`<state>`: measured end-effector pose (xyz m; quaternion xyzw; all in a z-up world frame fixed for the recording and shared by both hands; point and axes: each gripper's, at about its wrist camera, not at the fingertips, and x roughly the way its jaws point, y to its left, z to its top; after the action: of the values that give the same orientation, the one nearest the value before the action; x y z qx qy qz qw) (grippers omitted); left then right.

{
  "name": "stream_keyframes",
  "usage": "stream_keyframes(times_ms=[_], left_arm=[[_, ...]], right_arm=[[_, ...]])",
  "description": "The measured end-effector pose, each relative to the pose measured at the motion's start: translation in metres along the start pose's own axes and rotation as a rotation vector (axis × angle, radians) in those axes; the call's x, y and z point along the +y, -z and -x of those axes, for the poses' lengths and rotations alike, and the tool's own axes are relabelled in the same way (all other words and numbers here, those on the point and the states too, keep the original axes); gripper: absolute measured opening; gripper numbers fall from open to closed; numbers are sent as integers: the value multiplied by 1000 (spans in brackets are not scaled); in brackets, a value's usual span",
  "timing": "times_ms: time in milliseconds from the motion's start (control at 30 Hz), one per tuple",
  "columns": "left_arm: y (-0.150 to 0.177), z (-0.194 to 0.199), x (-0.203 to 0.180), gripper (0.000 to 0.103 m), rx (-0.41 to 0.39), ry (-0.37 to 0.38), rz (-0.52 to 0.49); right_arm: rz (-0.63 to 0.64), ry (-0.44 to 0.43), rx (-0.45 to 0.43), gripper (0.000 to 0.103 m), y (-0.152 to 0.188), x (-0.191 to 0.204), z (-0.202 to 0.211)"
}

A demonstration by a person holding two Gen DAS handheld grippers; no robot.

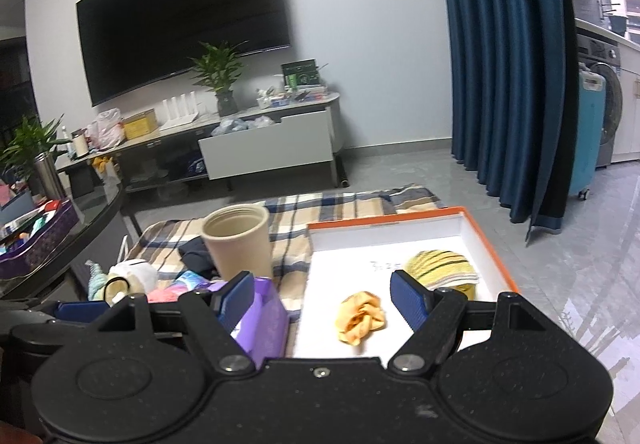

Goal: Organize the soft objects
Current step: 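Move both open tools back over the pile of soft items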

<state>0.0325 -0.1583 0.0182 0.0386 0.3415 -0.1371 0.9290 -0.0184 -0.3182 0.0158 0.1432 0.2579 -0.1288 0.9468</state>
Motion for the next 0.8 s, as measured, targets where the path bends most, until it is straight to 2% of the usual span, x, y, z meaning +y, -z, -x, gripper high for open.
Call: stream_keyframes(times_ms=[800], left_arm=[[17,20,76,103,2,-107,78]], right_arm=[[98,-149,58,89,12,82,-20]])
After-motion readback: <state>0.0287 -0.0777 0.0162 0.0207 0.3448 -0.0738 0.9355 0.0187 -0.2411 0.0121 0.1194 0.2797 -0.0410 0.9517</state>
